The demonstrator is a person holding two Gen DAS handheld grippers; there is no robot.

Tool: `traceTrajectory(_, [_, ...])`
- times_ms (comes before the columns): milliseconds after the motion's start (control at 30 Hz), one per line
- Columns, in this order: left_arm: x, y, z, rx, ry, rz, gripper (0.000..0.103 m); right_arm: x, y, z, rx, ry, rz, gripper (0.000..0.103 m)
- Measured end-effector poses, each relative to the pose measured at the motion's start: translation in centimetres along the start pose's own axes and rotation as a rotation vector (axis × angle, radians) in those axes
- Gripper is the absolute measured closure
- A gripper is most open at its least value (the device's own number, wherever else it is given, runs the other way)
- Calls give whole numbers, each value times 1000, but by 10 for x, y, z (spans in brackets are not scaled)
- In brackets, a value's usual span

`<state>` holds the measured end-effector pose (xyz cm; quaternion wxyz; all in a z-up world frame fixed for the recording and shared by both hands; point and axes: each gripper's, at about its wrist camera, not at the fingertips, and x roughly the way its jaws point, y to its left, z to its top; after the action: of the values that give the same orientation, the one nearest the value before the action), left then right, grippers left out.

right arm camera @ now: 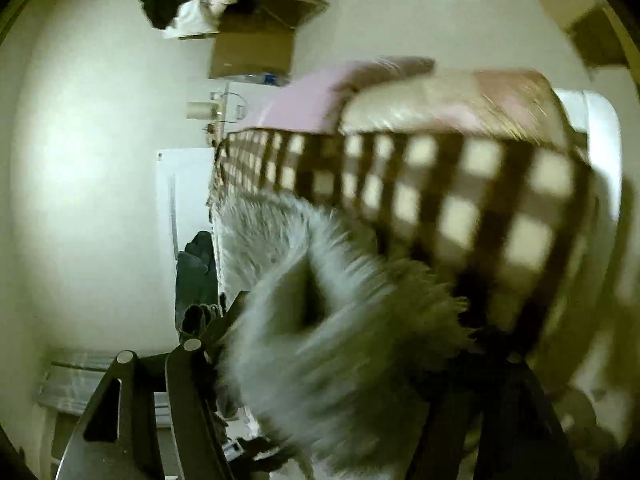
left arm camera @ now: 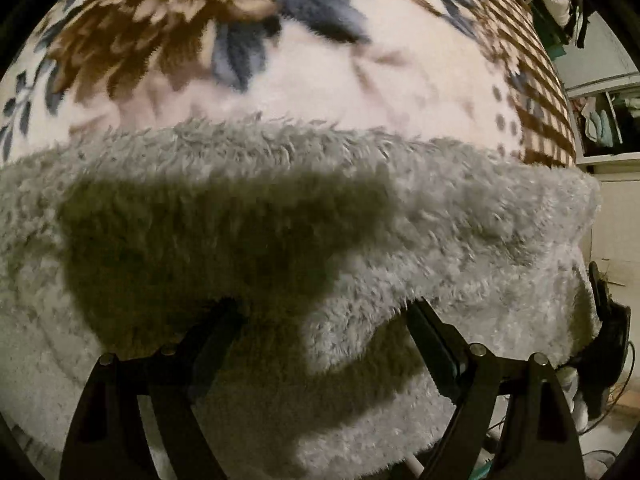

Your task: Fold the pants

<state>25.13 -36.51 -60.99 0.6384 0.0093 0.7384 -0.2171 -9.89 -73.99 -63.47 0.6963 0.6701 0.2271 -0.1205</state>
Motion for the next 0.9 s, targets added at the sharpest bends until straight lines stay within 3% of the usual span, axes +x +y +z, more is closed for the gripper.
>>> traceTrajectory(33, [2,0,2,-4,-2,-33,0,10,-3,3,3,17,-11,35])
traceTrajectory(100, [9,0,4,-6,0,-36,0,20,-2,6,-10,23,-10,35])
traceTrajectory(300, [21,-21,-1,38,-20,118,0,48,17,1,-69,112,-32,37])
traceTrajectory(333, [21,-24,-1,57,-12,134,0,52,18,-1,-81,120,-54,42])
traceTrajectory(367, [20,-26,-1,51,-58,161,0,58,21,-3,-101,128,-101,64])
traceTrajectory(400, [17,-30,-3,51,-66,161,0,58,26,-8,-110,122,-132,78])
traceTrajectory(533, [-6,-27,-12,17,-136,141,0,54,58,-19,-177,59,-223,82])
traceTrajectory(733, [-64,42,-41,-135,-212,82,0,57,142,-61,-349,50,-248,83])
traceTrajectory(900, [-119,117,-83,-271,-283,41,0,70,218,-137,-557,87,-263,83])
